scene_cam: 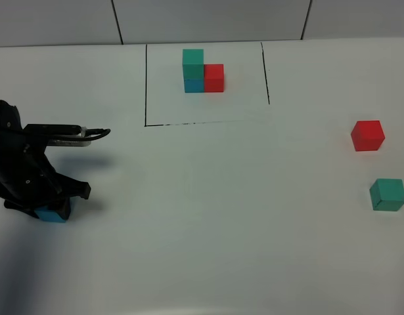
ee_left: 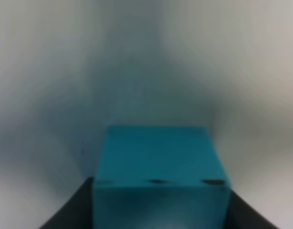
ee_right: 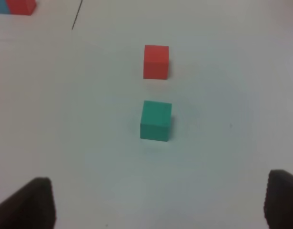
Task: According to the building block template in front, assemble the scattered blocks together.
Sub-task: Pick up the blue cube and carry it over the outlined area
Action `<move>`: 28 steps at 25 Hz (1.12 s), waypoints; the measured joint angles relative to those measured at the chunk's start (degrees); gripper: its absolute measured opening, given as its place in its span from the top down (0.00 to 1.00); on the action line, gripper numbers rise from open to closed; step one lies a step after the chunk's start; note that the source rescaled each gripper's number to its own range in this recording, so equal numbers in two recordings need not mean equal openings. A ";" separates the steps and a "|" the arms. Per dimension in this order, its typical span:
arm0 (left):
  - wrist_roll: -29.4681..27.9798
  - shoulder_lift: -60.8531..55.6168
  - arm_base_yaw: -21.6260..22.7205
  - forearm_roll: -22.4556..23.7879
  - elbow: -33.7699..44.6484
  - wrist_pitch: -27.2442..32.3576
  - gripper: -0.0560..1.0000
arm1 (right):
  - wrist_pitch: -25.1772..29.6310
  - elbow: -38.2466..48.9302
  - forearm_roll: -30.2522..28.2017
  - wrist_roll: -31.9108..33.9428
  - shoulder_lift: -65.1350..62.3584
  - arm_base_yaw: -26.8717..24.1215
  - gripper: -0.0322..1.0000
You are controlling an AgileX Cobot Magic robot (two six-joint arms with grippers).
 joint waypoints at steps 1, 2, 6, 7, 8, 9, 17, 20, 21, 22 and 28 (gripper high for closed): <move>0.00 0.00 0.00 0.09 -0.58 0.77 0.94 | 0.00 0.00 0.00 0.00 0.00 0.00 0.18; 0.13 0.00 0.00 0.34 -1.32 1.54 0.94 | 0.00 0.00 0.00 0.00 0.00 0.00 0.18; 3.97 0.00 0.00 0.68 -3.94 5.50 0.94 | 0.00 0.00 0.00 0.00 0.00 0.00 0.18; 5.15 0.00 -0.11 0.68 -4.70 6.50 0.94 | 0.00 0.00 0.00 0.00 0.00 0.00 0.18; 6.23 0.00 -0.39 0.68 -5.52 7.61 0.94 | 0.00 0.00 0.00 0.00 0.00 0.00 0.18; 7.30 0.00 -0.88 0.68 -6.23 8.59 0.94 | 0.00 0.00 0.00 0.00 0.00 0.00 0.18; 19.43 1.85 -10.55 2.28 -18.23 12.52 0.94 | 0.00 0.00 0.00 0.00 0.00 0.00 0.18; 25.30 5.58 -14.45 2.57 -26.10 17.75 0.94 | 0.00 0.00 0.00 0.00 0.00 0.00 0.18; 27.27 7.21 -15.78 2.62 -28.85 19.59 0.94 | 0.00 0.00 0.00 0.00 0.00 0.00 0.18; 29.19 8.91 -17.12 2.68 -31.46 21.04 0.94 | 0.00 0.00 0.00 0.00 0.00 0.00 0.18; 36.47 19.76 -23.74 6.08 -45.64 26.98 0.94 | 0.00 0.00 0.00 0.00 0.00 0.00 0.18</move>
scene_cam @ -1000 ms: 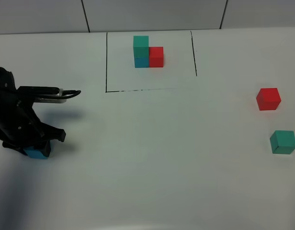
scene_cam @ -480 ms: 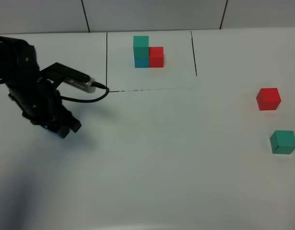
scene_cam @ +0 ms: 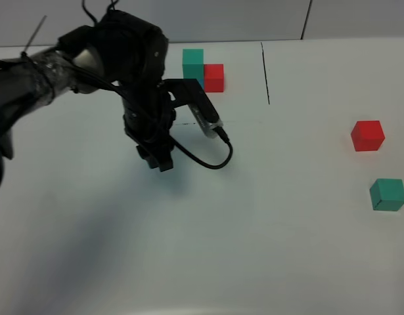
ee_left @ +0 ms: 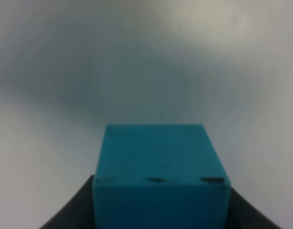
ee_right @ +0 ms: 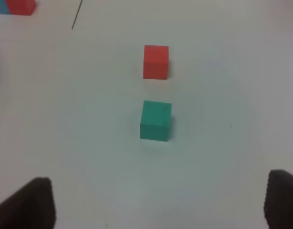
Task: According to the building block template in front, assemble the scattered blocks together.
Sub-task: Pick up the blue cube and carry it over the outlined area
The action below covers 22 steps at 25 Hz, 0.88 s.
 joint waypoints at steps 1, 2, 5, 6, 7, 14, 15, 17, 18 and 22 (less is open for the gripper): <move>0.60 1.84 -0.81 0.56 -2.64 0.45 0.94 | 0.00 0.00 0.00 0.00 0.00 0.00 0.18; 1.28 3.48 -1.37 0.90 -4.85 1.01 0.94 | 0.00 0.00 0.00 0.00 0.00 0.00 0.18; 3.75 8.99 -2.60 0.97 -12.69 2.60 0.94 | 0.00 0.00 0.00 0.00 0.00 0.00 0.18; 4.66 10.41 -2.85 0.97 -14.76 3.31 0.94 | 0.00 0.00 0.00 0.00 0.00 0.00 0.18; 5.42 12.01 -3.11 0.92 -17.19 4.10 0.94 | 0.00 0.00 0.00 0.00 0.00 0.00 0.18; 11.75 20.04 -3.57 -5.40 -30.02 5.32 0.94 | 0.00 0.00 0.00 0.00 0.00 0.00 0.18; 12.08 20.59 -3.61 -6.33 -30.87 5.32 0.94 | 0.00 0.00 0.00 0.00 0.00 0.00 0.18; 12.69 21.24 -3.61 -7.01 -31.65 5.32 0.94 | 0.00 0.00 0.00 0.00 0.00 0.00 0.18; 13.12 21.37 -3.61 -7.06 -31.70 5.32 0.94 | 0.00 0.00 0.00 0.00 0.00 0.00 0.18; 13.84 21.48 -3.61 -7.06 -31.70 5.32 0.94 | 0.00 0.00 0.00 0.00 0.00 0.00 0.18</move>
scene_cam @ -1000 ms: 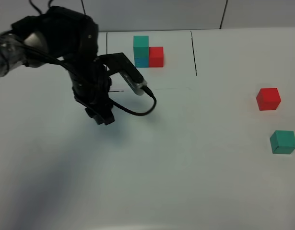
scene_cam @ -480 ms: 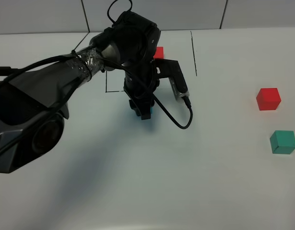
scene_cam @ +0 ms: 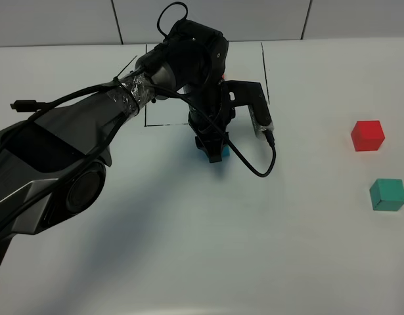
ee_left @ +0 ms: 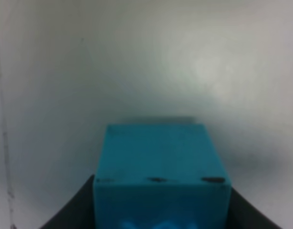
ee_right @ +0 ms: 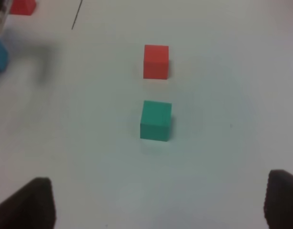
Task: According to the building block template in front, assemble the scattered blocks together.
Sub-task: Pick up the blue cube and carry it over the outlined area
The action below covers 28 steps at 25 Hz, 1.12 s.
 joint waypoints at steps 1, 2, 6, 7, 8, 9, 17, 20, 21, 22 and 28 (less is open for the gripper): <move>-0.01 0.00 0.00 0.00 0.00 0.00 0.94 | 0.00 0.00 0.00 0.00 0.00 0.00 0.18; 0.05 0.06 0.00 0.00 0.00 0.00 0.94 | 0.00 0.00 0.00 0.00 0.00 0.00 0.18; 0.26 0.44 0.00 0.00 0.00 0.00 0.94 | 0.00 0.00 0.00 0.00 0.00 0.00 0.18; 0.31 0.44 0.00 0.00 0.00 0.00 0.94 | 0.00 0.00 0.00 0.00 0.00 0.00 0.18; 0.44 0.44 0.00 0.00 0.00 0.00 0.94 | 0.00 0.00 0.00 0.00 0.00 0.00 0.18; 0.44 0.44 0.00 0.06 0.00 0.00 0.94 | 0.00 0.00 0.00 0.00 0.00 0.00 0.18; 1.21 1.10 -0.06 1.66 -0.57 0.00 0.94 | 0.00 0.00 0.00 0.00 0.00 0.00 0.18; 1.76 1.16 -0.06 1.66 -0.57 0.00 0.94 | 0.00 0.00 0.00 0.00 0.00 0.00 0.18; 2.32 1.16 -0.10 1.66 -0.57 0.00 0.94 | 0.00 0.00 0.00 0.00 0.00 0.00 0.18; 3.10 1.21 -0.10 1.66 -0.62 0.00 0.94 | 0.00 0.00 0.00 0.00 0.00 0.00 0.18; 5.57 1.21 -0.10 1.66 -0.62 0.00 0.94 | 0.00 0.00 0.00 0.00 0.00 0.00 0.18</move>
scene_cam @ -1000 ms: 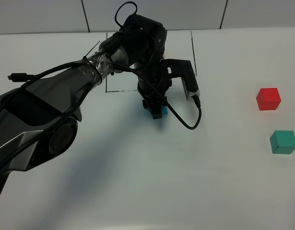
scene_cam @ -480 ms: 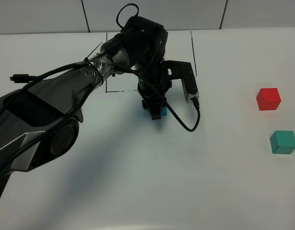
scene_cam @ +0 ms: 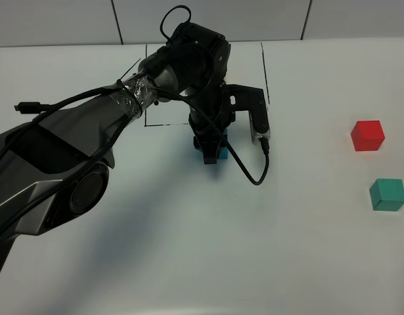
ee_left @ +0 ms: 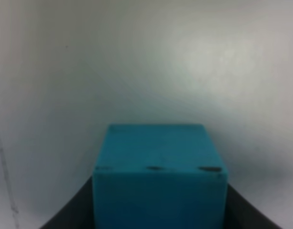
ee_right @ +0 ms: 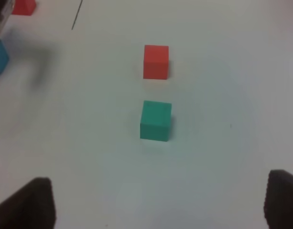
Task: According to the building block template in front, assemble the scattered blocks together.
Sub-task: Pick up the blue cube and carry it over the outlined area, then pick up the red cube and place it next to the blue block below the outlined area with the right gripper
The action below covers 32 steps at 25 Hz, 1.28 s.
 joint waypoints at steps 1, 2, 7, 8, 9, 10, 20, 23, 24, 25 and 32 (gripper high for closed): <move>0.02 0.00 0.00 0.00 0.00 0.00 0.94 | 0.00 0.00 0.00 0.00 0.00 0.00 0.18; 0.07 0.00 0.00 0.00 0.00 0.00 0.94 | 0.00 0.00 0.00 0.00 0.00 0.00 0.18; 0.19 0.00 0.00 -0.61 0.00 0.00 0.94 | 0.00 0.00 0.00 0.00 0.00 0.00 0.18; 0.19 0.00 0.00 -0.69 0.00 0.00 0.94 | 0.00 0.00 0.00 0.00 0.00 0.00 0.18; 0.23 0.00 0.00 -0.69 0.00 0.00 0.94 | 0.00 0.00 0.00 0.00 0.00 0.00 0.18; 0.23 0.00 0.00 -0.69 0.00 0.00 0.94 | 0.00 0.00 0.00 0.00 0.00 0.00 0.18; 0.43 0.67 0.00 -0.64 0.00 0.03 0.66 | 0.00 0.00 0.00 0.00 0.00 0.00 0.18; 0.43 0.39 0.00 -0.64 0.00 0.03 0.36 | 0.00 0.00 0.00 0.00 0.00 0.00 0.18; 0.07 0.17 0.00 -0.69 0.05 0.03 0.27 | 0.00 0.00 0.00 0.00 0.00 0.00 0.18; -0.53 -0.24 0.00 -0.97 0.11 0.03 0.22 | 0.00 0.00 0.00 0.00 0.00 0.00 0.18; -7.93 -6.36 0.30 -3.33 0.11 0.07 0.08 | 0.00 0.00 0.00 0.00 0.00 0.00 0.18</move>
